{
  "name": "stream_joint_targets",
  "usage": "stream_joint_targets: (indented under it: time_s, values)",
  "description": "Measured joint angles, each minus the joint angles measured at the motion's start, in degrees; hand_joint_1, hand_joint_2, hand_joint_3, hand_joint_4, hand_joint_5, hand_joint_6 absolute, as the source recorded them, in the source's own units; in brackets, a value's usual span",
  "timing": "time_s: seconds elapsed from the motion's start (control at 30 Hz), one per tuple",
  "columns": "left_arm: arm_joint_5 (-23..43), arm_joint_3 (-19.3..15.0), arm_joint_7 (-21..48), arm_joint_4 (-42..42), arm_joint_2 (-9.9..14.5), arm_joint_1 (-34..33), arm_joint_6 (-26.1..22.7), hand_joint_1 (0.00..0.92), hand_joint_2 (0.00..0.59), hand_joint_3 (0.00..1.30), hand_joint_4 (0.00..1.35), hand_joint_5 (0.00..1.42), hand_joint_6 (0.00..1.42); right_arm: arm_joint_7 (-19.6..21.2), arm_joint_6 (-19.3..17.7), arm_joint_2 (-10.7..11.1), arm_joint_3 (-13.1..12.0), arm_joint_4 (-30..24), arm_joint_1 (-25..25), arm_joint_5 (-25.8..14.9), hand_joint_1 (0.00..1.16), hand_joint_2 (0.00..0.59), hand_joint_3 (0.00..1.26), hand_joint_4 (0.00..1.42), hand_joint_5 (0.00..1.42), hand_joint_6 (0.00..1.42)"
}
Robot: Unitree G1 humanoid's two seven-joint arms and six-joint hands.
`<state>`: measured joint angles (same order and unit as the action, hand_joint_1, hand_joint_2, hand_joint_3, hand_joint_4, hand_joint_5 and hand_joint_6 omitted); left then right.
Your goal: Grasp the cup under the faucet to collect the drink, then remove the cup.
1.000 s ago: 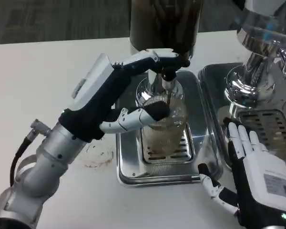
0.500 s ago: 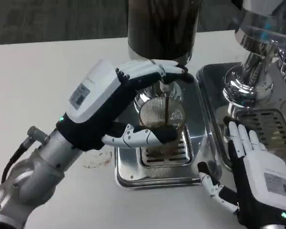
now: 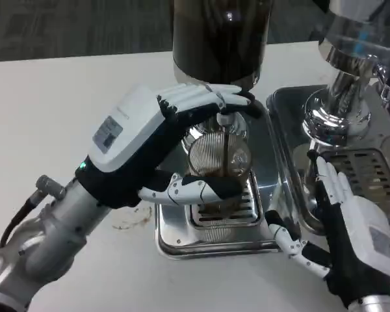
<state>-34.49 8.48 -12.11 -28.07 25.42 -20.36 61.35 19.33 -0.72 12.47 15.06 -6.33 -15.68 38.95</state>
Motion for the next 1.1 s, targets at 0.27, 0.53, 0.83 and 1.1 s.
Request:
stream_joint_targets:
  time_s: [0.27, 0.53, 0.83, 1.1]
  values:
    - [0.3, 1.1, -1.0, -0.5, 0.6, -0.2, 0.0, 0.0, 0.17, 0.44, 0.31, 0.53, 0.46, -6.6, -6.2, 0.9, -1.5, 4.5, 4.3, -9.7, 0.49, 0.226, 0.0, 0.0, 0.0, 0.07]
    - [0.6, 1.5, -1.0, -0.6, 1.1, -0.4, 0.0, 0.0, 0.188, 0.45, 0.32, 0.53, 0.46, -11.7, -6.7, 1.2, -1.5, 7.7, 9.4, -11.5, 0.53, 0.212, 0.0, 0.0, 0.0, 0.04]
    - [0.7, 1.5, -1.5, -0.6, 1.2, -0.4, 0.0, 0.0, 0.203, 0.45, 0.33, 0.53, 0.45, -14.0, -6.2, 0.7, -1.4, 12.6, 15.1, -11.7, 0.58, 0.201, 0.0, 0.0, 0.0, 0.03]
    - [0.7, 1.4, -1.5, -0.5, 1.7, -0.4, 0.0, 0.0, 0.206, 0.46, 0.35, 0.54, 0.45, -15.3, -7.7, -0.7, -1.3, 16.2, 18.0, -14.1, 0.59, 0.195, 0.0, 0.0, 0.0, 0.03]
